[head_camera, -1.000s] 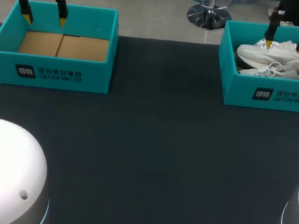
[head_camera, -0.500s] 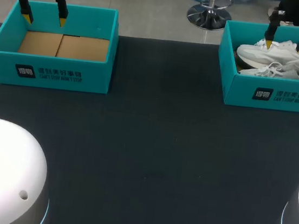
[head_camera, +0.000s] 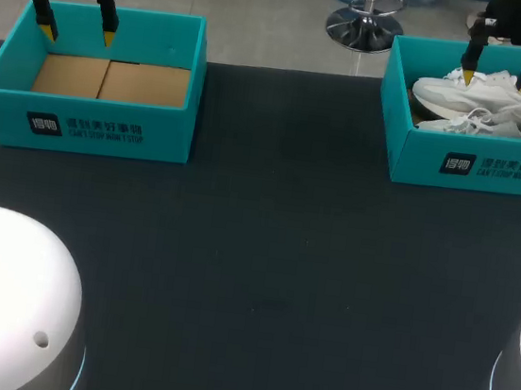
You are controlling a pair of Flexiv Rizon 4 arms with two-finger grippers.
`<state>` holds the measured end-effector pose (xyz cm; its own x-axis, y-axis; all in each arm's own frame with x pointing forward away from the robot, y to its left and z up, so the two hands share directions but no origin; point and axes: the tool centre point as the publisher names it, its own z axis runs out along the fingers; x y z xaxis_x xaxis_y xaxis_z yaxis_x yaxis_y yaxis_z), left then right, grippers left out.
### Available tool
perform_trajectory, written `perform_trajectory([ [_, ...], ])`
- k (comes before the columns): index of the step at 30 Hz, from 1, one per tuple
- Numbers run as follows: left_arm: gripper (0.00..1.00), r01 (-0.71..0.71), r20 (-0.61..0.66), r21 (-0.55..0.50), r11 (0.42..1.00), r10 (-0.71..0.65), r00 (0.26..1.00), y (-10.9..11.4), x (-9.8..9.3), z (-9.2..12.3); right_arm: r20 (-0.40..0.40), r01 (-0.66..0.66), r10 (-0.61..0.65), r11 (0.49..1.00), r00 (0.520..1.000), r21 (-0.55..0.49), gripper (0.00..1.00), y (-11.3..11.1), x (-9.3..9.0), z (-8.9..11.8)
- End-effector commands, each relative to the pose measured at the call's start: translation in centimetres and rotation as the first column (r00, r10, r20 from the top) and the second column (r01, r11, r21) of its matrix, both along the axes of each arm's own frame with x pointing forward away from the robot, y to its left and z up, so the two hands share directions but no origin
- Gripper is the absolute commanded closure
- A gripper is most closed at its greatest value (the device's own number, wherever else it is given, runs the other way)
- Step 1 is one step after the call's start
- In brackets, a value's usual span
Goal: Take the shoe out of the shoebox, open the shoe tongue, remove and reinsert the insole, then place the shoe into the shoebox
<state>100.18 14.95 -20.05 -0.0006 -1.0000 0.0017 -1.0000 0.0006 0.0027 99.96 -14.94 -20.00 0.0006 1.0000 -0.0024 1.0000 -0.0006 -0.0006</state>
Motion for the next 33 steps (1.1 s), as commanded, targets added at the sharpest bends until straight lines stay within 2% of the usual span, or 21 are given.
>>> perform_trajectory([
  [1, 0.0, 0.0, 0.0, 0.001, 1.0, 0.0, 1.0, 0.0, 0.0, 0.0, 0.006, -0.012, 0.012, 1.0, 1.0, -0.01, 0.0, -0.9, 0.2, -0.3],
  [5, 0.0, 0.0, 0.0, 0.001, 1.0, 0.0, 1.0, 0.0, 0.0, 0.0, 0.02, -0.018, 0.019, 0.999, 1.0, -0.037, 0.0, -4.8, 0.7, -1.4],
  [9, 0.0, 0.0, 0.0, 0.001, 1.0, 0.0, 1.0, 0.0, 0.0, 0.0, 0.001, -0.006, 0.006, 0.997, 1.0, -0.074, 0.0, -8.7, 1.1, -2.3],
  [15, 0.0, 0.0, 0.0, 0.001, 1.0, 0.0, 1.0, 0.0, 0.0, 0.0, -0.035, -0.01, 0.007, 0.995, 0.999, -0.099, 0.0, -12.5, 1.5, -3.8],
  [19, 0.0, 0.0, 0.0, 0.001, 1.0, 0.0, 1.0, 0.0, 0.0, 0.0, -0.036, -0.02, 0.017, 0.995, 0.999, -0.098, 0.0, -13.4, 2.2, -4.4],
  [20, 0.0, 0.0, 0.0, 0.001, 1.0, 0.0, 1.0, 0.0, 0.0, 0.0, -0.015, -0.035, 0.033, 0.996, 0.999, -0.083, 0.0, -13.3, 2.4, -4.2],
  [33, 0.0, 0.0, 0.0, 0.001, 1.0, 0.0, 1.0, 0.0, 0.0, 0.0, -0.015, -0.035, 0.033, 0.996, 0.999, -0.083, 0.0, -13.3, 2.4, -4.2],
])
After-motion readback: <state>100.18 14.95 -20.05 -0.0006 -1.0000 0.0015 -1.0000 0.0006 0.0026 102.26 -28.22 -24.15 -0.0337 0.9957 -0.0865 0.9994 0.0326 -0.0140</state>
